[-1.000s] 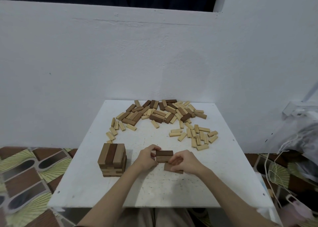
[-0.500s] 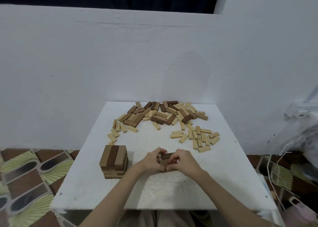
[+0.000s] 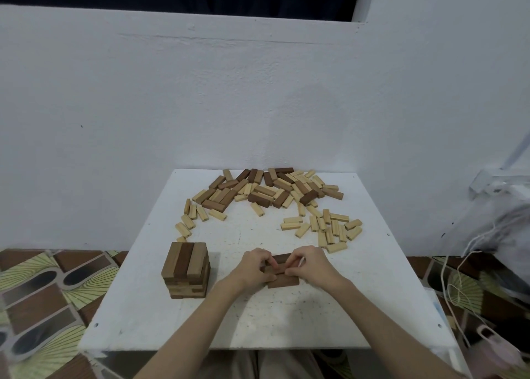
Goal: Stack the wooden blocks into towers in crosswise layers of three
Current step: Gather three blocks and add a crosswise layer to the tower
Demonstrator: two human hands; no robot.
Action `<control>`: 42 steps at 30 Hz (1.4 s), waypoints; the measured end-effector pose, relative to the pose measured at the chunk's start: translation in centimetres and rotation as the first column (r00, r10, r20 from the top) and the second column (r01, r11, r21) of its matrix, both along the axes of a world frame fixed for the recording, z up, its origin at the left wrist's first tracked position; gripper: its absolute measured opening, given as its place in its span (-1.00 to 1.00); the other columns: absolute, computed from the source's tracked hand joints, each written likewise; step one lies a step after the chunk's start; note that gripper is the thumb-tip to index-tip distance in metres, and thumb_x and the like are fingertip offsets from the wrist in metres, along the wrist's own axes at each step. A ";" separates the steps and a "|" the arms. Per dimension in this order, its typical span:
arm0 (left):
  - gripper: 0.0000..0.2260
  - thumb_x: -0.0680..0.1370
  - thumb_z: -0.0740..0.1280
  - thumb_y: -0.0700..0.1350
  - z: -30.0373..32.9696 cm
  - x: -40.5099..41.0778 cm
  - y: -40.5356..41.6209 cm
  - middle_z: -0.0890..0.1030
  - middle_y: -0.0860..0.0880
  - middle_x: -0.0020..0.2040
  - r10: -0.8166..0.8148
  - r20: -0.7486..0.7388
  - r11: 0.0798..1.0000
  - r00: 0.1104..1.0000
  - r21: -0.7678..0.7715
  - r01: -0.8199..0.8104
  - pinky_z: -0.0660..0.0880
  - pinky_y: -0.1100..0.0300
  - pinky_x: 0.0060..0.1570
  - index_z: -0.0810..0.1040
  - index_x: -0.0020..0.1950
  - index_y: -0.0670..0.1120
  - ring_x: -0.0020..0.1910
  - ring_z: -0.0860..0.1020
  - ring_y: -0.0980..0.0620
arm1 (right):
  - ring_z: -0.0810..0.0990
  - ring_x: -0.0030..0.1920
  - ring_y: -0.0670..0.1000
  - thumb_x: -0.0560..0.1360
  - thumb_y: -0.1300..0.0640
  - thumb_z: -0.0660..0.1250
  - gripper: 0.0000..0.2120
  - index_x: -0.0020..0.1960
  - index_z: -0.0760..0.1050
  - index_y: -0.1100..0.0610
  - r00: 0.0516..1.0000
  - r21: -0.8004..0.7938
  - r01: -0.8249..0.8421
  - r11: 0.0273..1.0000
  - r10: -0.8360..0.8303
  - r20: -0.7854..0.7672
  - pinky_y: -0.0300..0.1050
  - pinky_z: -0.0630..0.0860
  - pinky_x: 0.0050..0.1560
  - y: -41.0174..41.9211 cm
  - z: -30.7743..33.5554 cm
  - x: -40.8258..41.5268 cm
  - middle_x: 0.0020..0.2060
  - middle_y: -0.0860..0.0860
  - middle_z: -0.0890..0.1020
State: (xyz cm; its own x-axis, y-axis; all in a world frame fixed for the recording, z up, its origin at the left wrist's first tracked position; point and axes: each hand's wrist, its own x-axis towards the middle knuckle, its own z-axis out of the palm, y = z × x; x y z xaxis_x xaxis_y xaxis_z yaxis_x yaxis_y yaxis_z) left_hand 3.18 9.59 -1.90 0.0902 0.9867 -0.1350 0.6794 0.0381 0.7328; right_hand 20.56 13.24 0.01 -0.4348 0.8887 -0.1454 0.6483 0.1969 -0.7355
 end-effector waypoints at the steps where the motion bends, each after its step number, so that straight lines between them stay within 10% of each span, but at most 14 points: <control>1: -0.68 0.41 0.48 -0.12 0.1 0.1 -0.1 0.45 -0.04 0.16 0.006 -0.014 1.000 1.000 -0.004 -0.006 0.38 0.31 0.05 0.54 0.14 -0.11 0.13 0.43 0.01 | 0.45 -0.36 -0.17 0.35 0.26 0.51 -0.82 -0.20 0.56 0.05 0.999 -0.012 0.027 1.000 -0.028 -0.020 -0.43 0.38 -0.38 0.2 0.1 0.1 -0.27 -0.03 0.55; 9: -0.33 0.31 0.55 -0.20 0.8 0.3 -0.4 0.44 -0.05 0.23 -0.005 -0.021 0.992 1.000 -0.123 0.002 0.47 0.22 0.05 0.31 0.33 -0.05 0.07 0.45 0.03 | 0.53 -0.09 0.00 0.26 0.22 0.59 -0.22 0.38 0.31 0.00 0.991 -0.206 -0.016 0.978 0.043 0.123 -0.22 0.53 -0.20 0.8 0.1 1.1 0.12 0.02 0.40; 15: -0.24 0.29 0.55 -0.17 1.0 0.4 -0.4 0.23 -0.06 0.32 0.095 -0.088 0.988 0.992 -0.115 -0.105 0.39 0.08 0.24 0.22 0.37 -0.01 0.27 0.31 -0.06 | 0.56 -0.20 -0.02 0.27 0.27 0.57 -0.22 0.39 0.30 0.06 0.998 -0.207 0.015 0.978 -0.002 0.062 -0.16 0.56 -0.17 0.8 -0.4 1.0 0.11 0.04 0.43; 28: -0.30 0.32 0.53 -0.26 1.3 0.3 -0.6 0.41 -0.04 0.09 0.188 0.087 0.961 0.978 -0.220 -0.165 0.44 0.34 -0.30 0.24 0.34 -0.07 -0.07 0.48 0.04 | 0.58 -0.14 0.01 0.27 0.32 0.56 -0.28 0.36 0.36 0.16 0.996 -0.262 0.076 0.962 -0.084 -0.022 -0.10 0.59 -0.09 1.0 -1.1 0.7 0.08 0.06 0.47; 42: -0.42 0.33 0.52 -0.31 1.1 -0.1 -0.6 0.46 -0.02 -0.06 0.245 0.138 0.946 0.960 -0.250 -0.205 0.45 0.39 -0.31 0.31 0.24 -0.13 -0.25 0.43 0.15 | 0.55 -0.15 -0.04 0.24 0.38 0.57 -0.33 0.30 0.42 0.25 0.978 -0.303 0.168 0.938 -0.197 -0.068 -0.31 0.52 -0.31 0.8 -1.3 0.8 -0.02 0.06 0.53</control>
State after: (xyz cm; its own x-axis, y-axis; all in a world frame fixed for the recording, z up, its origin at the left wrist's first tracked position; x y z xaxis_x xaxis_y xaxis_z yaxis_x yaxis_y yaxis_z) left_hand 3.10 9.02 -0.81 -0.0901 0.9271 -0.3638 0.5033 0.3576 0.7866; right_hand 21.37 14.05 -1.32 -0.2941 0.8779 -0.3778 0.5760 -0.1526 -0.8031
